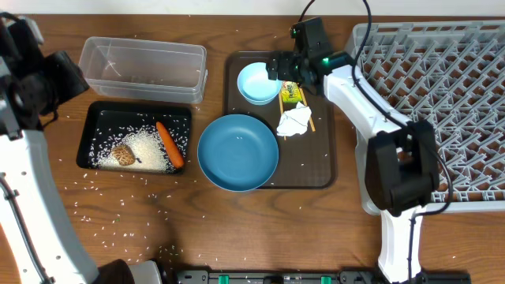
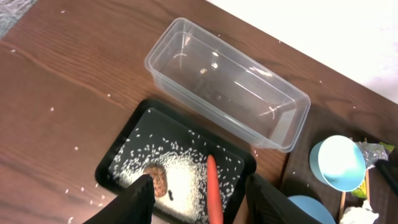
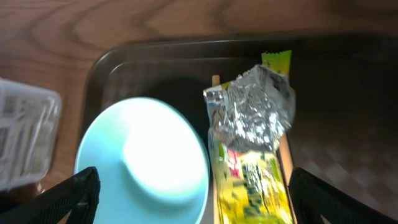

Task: Sort waste into correct bins and load items into the dishwasher rack
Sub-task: 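Reach the right gripper to the small light blue bowl and grasp it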

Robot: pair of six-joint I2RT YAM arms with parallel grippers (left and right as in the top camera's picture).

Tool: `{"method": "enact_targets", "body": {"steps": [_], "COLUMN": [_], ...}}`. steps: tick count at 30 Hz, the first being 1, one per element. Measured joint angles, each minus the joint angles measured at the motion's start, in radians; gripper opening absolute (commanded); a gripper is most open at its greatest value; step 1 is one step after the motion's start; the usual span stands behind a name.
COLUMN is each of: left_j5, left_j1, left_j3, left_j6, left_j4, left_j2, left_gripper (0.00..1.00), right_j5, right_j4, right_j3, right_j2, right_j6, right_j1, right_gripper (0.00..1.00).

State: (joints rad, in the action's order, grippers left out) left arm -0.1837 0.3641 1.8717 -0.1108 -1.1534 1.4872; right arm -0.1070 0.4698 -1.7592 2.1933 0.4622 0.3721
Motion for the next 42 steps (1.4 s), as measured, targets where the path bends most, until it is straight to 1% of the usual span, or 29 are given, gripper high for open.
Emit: {"method": "enact_targets", "body": {"steps": [1, 5, 9, 18, 28, 33, 35, 37, 39, 42], "left_j5": [0.000, 0.000, 0.000, 0.000, 0.000, 0.000, 0.000, 0.000, 0.000, -0.001], "left_j1": [0.000, 0.001, 0.001, 0.001, 0.001, 0.001, 0.001, 0.001, 0.001, 0.001], "left_j3": [0.000, 0.000, 0.000, 0.000, 0.000, 0.000, 0.000, 0.000, 0.000, 0.000], "left_j6": [0.000, 0.002, 0.002, 0.002, 0.002, 0.002, 0.002, 0.002, 0.002, 0.002], "left_j4": [-0.008, -0.047, -0.051, -0.055, -0.055, -0.066, -0.073, -0.077, -0.078, -0.080], "left_j2": [-0.006, -0.002, 0.010, 0.014, 0.039, 0.069, 0.079, 0.089, 0.097, 0.105], "left_gripper": [0.49, 0.49, 0.49, 0.49, 0.49, 0.49, 0.49, 0.49, 0.49, 0.49], "right_j5": [-0.002, -0.029, -0.054, -0.076, -0.093, -0.102, -0.102, -0.103, -0.102, -0.097], "right_j4": [-0.012, -0.092, -0.130, -0.134, -0.119, -0.100, -0.088, -0.074, -0.070, -0.065], "right_j3": [0.000, 0.000, 0.000, 0.000, 0.000, 0.000, 0.000, 0.000, 0.000, 0.000], "right_j2": [0.009, 0.071, 0.123, 0.153, 0.153, 0.143, 0.138, 0.133, 0.131, 0.131], "right_j6": [0.005, 0.055, 0.093, 0.134, 0.138, 0.116, 0.110, 0.104, 0.093, 0.076], "right_j1": [0.000, 0.000, 0.000, 0.001, -0.008, -0.034, -0.041, -0.043, -0.040, -0.031], "right_gripper": [0.88, 0.80, 0.73, 0.55, 0.42, 0.24, 0.19, 0.18, 0.15, 0.03]}}
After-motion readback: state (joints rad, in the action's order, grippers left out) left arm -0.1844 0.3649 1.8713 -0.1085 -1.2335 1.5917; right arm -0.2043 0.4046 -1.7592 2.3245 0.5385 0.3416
